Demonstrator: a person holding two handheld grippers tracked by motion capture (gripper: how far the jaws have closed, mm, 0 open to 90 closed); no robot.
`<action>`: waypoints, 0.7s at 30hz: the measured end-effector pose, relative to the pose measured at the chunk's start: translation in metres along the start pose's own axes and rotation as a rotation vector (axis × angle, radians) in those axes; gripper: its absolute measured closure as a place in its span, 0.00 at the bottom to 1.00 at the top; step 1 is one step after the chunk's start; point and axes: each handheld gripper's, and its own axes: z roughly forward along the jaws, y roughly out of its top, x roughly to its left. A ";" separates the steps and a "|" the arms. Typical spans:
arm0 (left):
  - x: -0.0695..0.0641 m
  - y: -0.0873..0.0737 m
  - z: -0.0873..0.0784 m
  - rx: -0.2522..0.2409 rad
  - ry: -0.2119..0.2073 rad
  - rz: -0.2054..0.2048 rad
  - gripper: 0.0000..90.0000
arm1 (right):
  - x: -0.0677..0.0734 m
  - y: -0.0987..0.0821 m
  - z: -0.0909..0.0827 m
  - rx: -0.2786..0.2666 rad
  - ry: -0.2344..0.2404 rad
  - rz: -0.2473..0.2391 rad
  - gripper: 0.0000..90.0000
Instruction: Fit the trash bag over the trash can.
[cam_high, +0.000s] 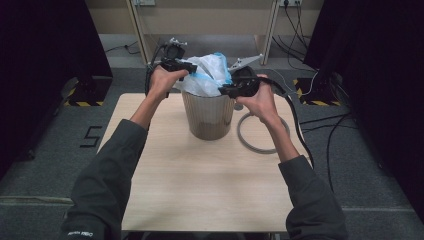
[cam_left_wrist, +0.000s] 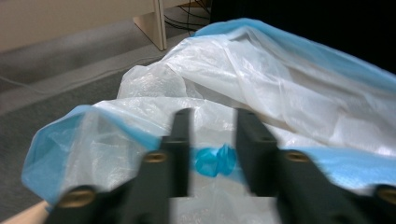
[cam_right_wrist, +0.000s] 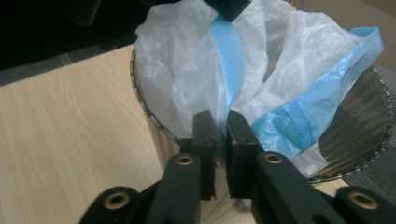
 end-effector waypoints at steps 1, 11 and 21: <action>0.000 -0.001 0.000 0.002 0.004 0.010 0.89 | -0.001 0.001 -0.001 -0.009 -0.005 0.008 0.85; -0.005 -0.009 -0.004 0.043 0.002 0.104 0.92 | -0.052 0.025 -0.001 -0.098 -0.193 0.230 0.54; 0.009 -0.011 -0.010 0.028 0.054 0.051 0.58 | -0.070 0.024 0.029 0.061 -0.233 0.211 0.91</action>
